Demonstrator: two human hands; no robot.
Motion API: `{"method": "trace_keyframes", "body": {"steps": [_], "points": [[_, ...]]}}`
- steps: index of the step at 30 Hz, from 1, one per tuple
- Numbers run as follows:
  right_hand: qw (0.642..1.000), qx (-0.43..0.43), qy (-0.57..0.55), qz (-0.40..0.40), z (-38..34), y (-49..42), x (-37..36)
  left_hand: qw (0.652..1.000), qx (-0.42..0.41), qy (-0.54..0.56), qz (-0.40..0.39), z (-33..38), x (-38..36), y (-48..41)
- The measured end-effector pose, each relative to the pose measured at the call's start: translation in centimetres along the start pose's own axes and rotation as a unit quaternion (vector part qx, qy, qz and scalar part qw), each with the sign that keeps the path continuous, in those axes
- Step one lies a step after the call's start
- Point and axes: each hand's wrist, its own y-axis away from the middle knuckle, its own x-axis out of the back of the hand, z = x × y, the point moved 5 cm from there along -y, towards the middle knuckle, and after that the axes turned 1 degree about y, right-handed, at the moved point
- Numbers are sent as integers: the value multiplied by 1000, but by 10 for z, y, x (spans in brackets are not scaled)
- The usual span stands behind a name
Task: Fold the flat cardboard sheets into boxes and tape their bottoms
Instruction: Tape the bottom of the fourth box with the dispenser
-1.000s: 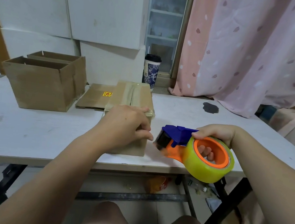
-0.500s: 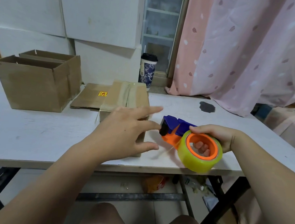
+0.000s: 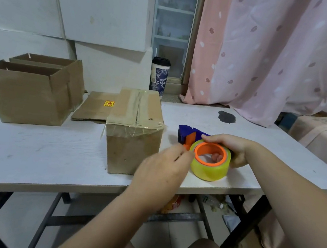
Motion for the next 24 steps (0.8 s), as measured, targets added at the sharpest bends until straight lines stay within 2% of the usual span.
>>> {"method": "trace_keyframes", "body": {"steps": [3,5,8,12,17,20,24], "points": [[1000,-6,6,6,-1,-1,-1,977,143,108,-115,-11,-41,8],[1000,-8,7,21,-1,0,0,964,181,121,-154,-15,-60,11],[999,-10,1,31,0,1,3,963,187,71,-180,-14,-79,14],[1000,-5,2,29,0,1,4,963,226,112,-89,-14,-81,10],[1000,2,9,30,3,0,6,909,332,250,-6,-24,-80,1],[1000,6,-16,17,6,1,9,904,326,277,6,-24,-82,-1],[996,14,-71,-58,10,5,7,898,304,317,39,-18,-80,2]]}}
